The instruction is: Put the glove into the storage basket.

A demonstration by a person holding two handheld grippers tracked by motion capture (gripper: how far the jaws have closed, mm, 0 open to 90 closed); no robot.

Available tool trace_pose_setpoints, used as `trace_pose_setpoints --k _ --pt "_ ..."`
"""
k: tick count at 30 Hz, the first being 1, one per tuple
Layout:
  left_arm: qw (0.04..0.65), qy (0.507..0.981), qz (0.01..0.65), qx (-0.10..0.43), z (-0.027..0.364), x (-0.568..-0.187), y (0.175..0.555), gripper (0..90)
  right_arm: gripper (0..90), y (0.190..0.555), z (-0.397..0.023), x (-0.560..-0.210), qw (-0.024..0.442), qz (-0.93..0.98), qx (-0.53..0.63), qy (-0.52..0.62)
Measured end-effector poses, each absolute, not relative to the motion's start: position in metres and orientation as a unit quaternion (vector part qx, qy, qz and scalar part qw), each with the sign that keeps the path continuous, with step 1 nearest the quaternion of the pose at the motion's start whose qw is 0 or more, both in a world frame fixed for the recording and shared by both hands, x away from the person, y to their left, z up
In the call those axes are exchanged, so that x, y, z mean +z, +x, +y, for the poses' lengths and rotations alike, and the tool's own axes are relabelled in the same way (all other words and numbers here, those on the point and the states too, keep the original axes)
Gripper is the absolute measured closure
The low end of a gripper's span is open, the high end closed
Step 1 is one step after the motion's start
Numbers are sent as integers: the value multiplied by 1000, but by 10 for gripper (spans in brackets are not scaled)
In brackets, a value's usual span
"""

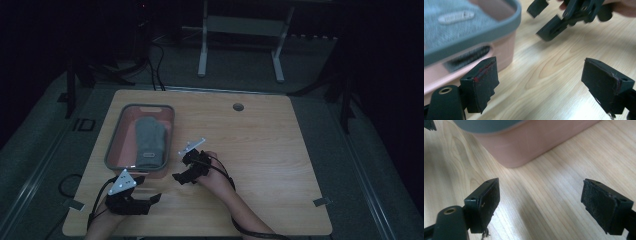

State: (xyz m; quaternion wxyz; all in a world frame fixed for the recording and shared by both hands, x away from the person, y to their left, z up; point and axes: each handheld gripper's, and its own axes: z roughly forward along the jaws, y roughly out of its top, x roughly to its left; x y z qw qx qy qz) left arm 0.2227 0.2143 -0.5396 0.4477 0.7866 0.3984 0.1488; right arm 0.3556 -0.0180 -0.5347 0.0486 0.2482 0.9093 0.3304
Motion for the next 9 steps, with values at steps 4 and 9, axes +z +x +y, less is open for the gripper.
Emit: trace_pose_setpoints --k 4,9 --pt "443 785 407 150 219 -546 224 146 154 357 -21 -542 49 911 328 245" --pt "442 781 414 149 222 -549 225 146 145 359 -22 -550 46 916 320 236"
